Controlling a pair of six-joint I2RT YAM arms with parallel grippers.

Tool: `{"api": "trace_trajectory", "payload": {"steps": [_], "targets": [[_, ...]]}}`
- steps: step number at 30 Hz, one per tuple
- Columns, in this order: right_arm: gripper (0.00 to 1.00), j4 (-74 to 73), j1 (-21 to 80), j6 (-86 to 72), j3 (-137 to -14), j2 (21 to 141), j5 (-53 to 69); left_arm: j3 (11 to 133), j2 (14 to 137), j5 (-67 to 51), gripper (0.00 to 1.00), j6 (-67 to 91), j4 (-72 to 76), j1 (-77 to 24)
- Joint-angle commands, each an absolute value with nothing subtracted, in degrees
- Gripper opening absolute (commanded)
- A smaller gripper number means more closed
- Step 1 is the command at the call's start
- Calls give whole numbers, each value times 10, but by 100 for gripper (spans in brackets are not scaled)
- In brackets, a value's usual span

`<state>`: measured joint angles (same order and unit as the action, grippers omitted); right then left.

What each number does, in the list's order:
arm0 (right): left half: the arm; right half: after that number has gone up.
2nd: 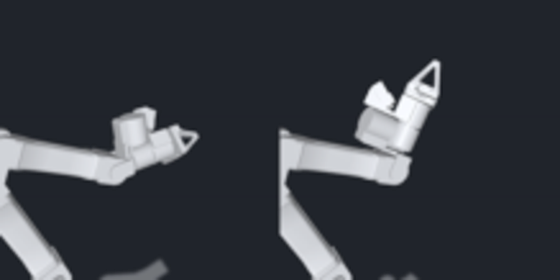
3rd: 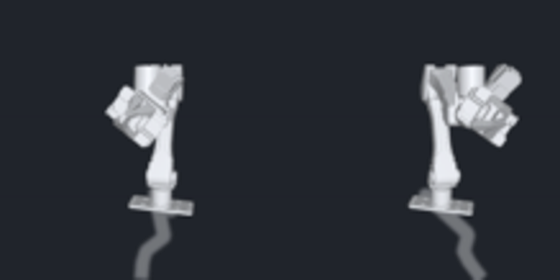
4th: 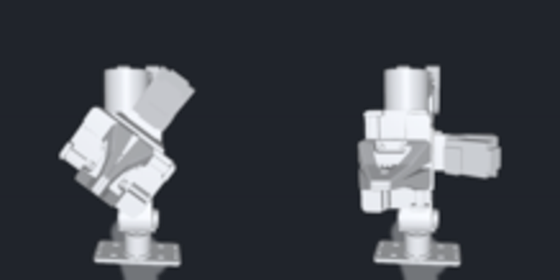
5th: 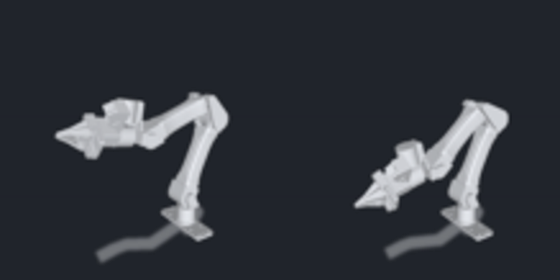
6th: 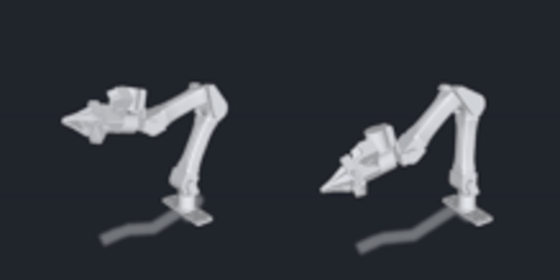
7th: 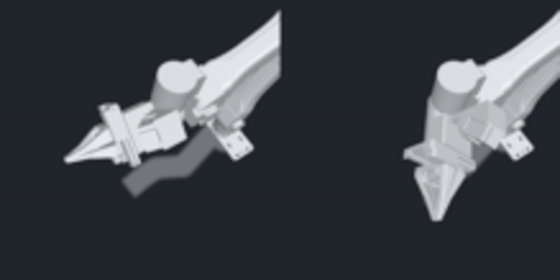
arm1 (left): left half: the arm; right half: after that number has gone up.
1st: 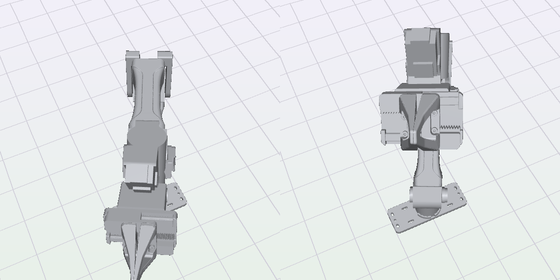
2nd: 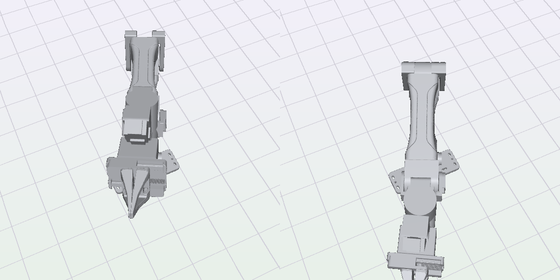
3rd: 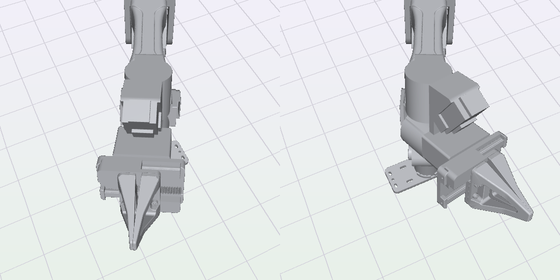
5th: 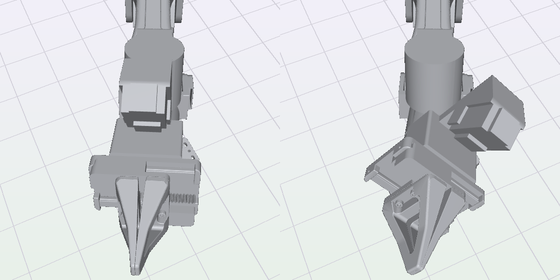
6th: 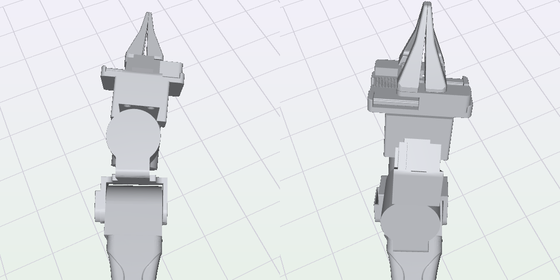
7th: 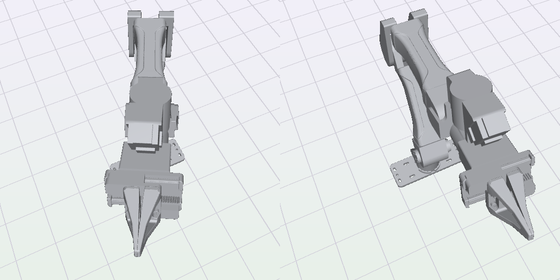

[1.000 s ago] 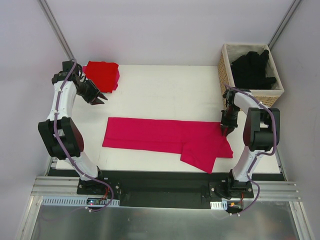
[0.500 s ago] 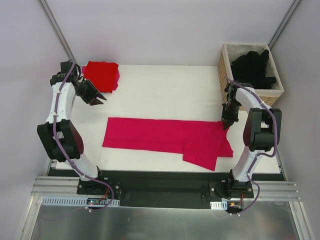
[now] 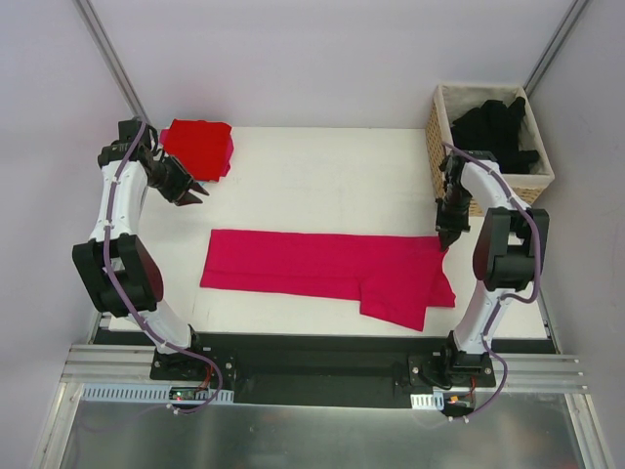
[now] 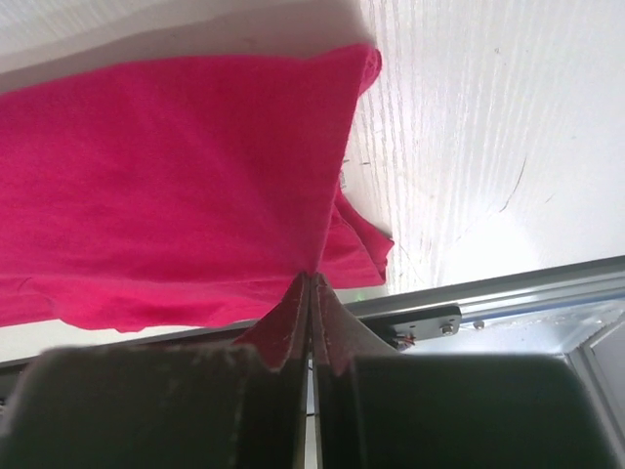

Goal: Fold and stack the t-shirts

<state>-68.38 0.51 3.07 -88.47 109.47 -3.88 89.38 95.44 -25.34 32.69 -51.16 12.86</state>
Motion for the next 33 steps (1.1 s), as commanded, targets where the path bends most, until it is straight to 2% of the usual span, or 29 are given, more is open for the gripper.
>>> {"api": "trace_trajectory", "payload": {"steps": [1, 7, 13, 17, 19, 28, 32, 33], "targets": [[1, -653, 2, 46, -927, 1122, -73, 903, 933, -260, 29, 337, -508, 134], [1, -636, 2, 62, -857, 1150, -84, 886, 925, -258, 29, 336, -508, 134], [1, -600, 1, 55, -803, 1119, -110, 880, 911, -255, 29, 335, -508, 133], [23, -592, 2, 49, -794, 1098, -137, 889, 909, -257, 29, 339, -508, 134], [26, -579, 3, 41, -794, 1070, -155, 889, 907, -258, 29, 342, -507, 134], [30, -551, 21, 34, -843, 953, -187, 860, 898, -297, 30, 319, -486, 122], [34, -506, 32, 54, -823, 890, -106, 876, 924, -339, 31, 252, -504, 77], [36, -478, 33, 60, -812, 876, -37, 875, 924, -340, 31, 237, -512, 63]]}}
